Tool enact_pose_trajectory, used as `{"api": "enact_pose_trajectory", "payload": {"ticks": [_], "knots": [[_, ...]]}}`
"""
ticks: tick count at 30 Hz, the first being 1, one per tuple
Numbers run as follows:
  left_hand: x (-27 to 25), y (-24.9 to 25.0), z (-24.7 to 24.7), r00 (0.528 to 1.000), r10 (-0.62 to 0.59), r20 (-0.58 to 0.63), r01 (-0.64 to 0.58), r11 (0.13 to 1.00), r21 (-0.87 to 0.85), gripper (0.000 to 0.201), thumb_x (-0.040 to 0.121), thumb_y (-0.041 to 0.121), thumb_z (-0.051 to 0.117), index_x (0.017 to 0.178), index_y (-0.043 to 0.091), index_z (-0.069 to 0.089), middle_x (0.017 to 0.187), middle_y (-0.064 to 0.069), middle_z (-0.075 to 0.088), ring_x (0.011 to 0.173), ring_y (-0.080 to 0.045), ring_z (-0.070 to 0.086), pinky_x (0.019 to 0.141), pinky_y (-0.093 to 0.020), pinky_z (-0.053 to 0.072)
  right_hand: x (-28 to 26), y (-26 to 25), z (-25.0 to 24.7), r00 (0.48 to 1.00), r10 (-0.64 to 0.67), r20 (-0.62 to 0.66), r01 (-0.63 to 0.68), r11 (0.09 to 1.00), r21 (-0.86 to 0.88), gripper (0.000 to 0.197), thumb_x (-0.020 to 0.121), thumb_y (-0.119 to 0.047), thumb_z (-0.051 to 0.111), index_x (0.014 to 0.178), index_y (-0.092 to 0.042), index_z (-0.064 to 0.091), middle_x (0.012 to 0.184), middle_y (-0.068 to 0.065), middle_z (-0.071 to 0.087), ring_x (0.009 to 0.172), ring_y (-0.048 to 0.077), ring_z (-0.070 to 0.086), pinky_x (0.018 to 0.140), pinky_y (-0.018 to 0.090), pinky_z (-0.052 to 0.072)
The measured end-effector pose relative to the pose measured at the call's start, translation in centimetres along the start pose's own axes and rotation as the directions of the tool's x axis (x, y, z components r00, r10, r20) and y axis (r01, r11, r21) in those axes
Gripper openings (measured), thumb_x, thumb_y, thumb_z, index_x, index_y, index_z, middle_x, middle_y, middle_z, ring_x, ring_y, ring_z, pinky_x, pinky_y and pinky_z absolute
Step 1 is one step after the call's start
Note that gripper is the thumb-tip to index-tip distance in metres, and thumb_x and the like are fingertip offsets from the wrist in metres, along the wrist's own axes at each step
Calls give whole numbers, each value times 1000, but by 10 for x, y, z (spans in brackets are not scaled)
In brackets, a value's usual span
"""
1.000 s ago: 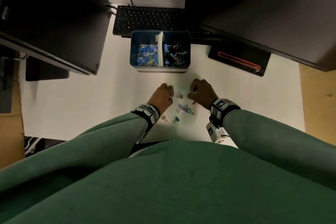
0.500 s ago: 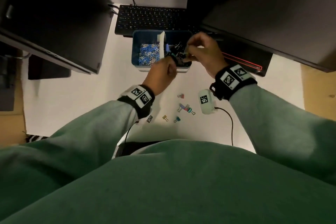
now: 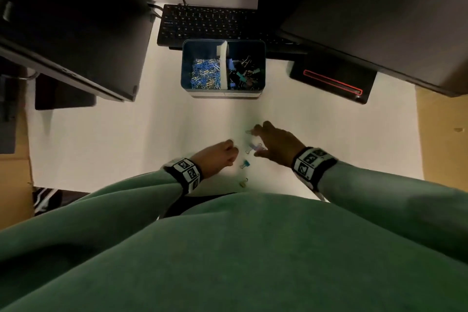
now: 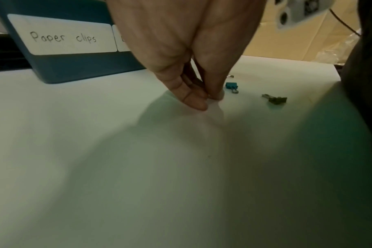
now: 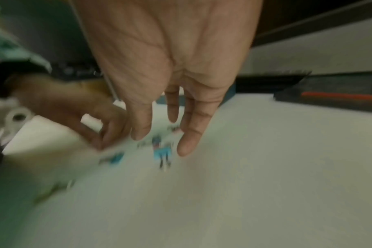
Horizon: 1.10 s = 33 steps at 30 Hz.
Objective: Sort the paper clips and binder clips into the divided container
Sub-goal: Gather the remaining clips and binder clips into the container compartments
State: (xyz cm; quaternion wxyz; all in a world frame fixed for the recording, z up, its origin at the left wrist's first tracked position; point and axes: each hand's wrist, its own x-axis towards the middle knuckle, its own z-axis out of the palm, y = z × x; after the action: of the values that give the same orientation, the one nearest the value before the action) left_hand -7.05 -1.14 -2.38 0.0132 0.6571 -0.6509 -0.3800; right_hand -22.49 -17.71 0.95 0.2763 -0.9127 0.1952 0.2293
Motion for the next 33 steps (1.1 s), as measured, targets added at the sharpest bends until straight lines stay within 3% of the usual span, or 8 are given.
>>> {"api": "enact_pose_trajectory", "payload": {"ticks": [5,14,17,20,26,27,30,33], "knots": [[-1,21,10,992,71,103,-77,996,53,34,90,46,53,109,19,51,114,-3,48,90,-22,55,78,-35,49,3,6,33,997,27,-76,-27,1000,1,48,95,-31,57,132,-5,41,121,15,46,94,36,60,73,42,49],[10,30,16,977,197,78,-205,972,116,15,88,16,53,101,8,56,107,-12,54,91,-29,56,75,-38,48,9,23,21,958,212,-191,-149,942,302,13,81,-8,57,92,-5,51,91,12,46,69,30,51,62,38,45],[8,23,5,995,99,-4,-99,995,29,20,88,17,53,107,11,55,110,-9,51,84,-28,58,74,-39,51,6,37,15,918,365,-153,-180,729,660,10,78,3,60,87,-1,56,79,8,56,63,22,59,59,24,55],[8,13,-12,993,17,-117,-31,993,-114,29,89,17,56,119,16,54,106,-6,47,72,-21,55,70,-30,49,3,46,8,934,358,1,-130,338,932,12,85,12,55,87,1,58,80,15,61,71,33,63,66,33,61],[10,1,-33,912,-252,-324,90,893,-441,18,90,0,52,105,6,61,100,-6,43,81,-17,50,73,-5,37,2,37,-8,964,141,227,-213,-104,971,16,88,-7,48,76,-9,59,86,14,65,65,20,56,58,28,48],[10,1,-33,900,-282,-332,93,869,-485,16,89,-1,49,100,6,58,98,-3,44,82,-17,50,74,-8,39,4,32,-8,964,149,220,-222,-7,975,16,89,-15,54,74,-11,57,79,12,62,63,21,52,56,29,46],[8,11,-33,899,-318,-300,102,820,-564,10,91,-2,39,94,2,47,82,-1,50,71,-18,47,65,-26,38,14,15,0,977,210,33,-176,715,677,27,89,-36,63,75,-16,51,67,-4,52,60,14,46,55,27,37],[8,21,-26,925,-282,-253,141,877,-460,10,98,9,37,93,3,43,76,-6,52,60,-19,46,58,-29,29,17,4,14,999,-4,-39,12,982,188,28,90,-41,61,95,-19,45,85,-6,56,72,15,51,63,30,40]]}}
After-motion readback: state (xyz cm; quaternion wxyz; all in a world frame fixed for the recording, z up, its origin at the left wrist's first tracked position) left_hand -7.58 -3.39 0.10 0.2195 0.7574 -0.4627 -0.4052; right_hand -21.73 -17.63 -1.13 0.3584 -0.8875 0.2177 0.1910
